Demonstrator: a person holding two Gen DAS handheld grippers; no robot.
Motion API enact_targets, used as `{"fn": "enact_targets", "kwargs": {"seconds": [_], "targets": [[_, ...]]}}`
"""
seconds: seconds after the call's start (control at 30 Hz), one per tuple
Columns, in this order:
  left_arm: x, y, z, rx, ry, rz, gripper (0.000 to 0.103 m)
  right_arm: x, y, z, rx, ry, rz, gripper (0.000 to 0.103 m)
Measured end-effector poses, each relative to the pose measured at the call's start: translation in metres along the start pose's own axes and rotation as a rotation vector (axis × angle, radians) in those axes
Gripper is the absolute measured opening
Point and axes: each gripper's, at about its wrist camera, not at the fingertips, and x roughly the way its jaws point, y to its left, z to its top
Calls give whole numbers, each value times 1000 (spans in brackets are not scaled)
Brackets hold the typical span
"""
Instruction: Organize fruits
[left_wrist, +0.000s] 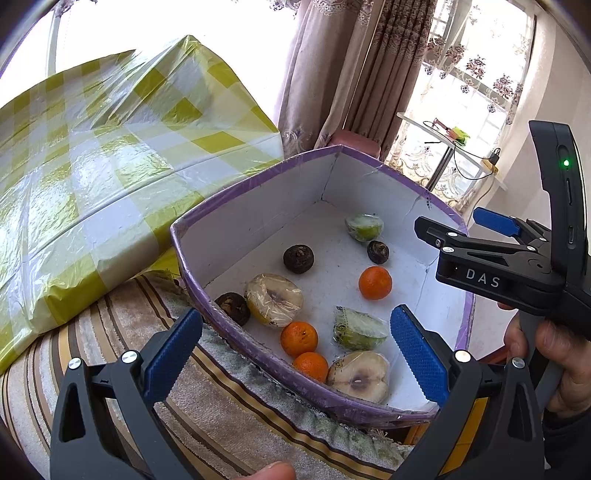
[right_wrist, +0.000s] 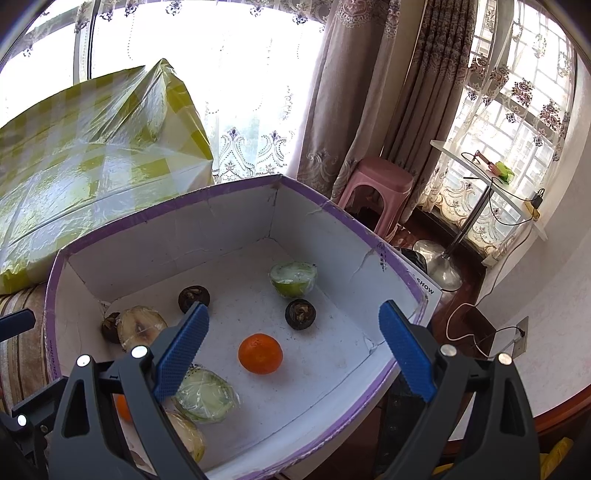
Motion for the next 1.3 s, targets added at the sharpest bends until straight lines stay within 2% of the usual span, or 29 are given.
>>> {"fn": "enact_targets", "kwargs": {"seconds": [0.83,1.0,1.07,1.23,1.3], "targets": [[4,-24,12,61,-3,2,99,2,-10,-3,30,1,-19,93],[0,-36,11,95,-53,-33,99,6,-18,-5,55,15,-41,93],[-1,-38,12,103,-59,-24,99,8,-20,-6,69,19,-53,93],[-21,-9,15,10,-70,29,99,-1,-4,0,53,0,-16,94],[-39,16,12,-62,-60,73,99,-9,16,5,21,-18,35,101]]}}
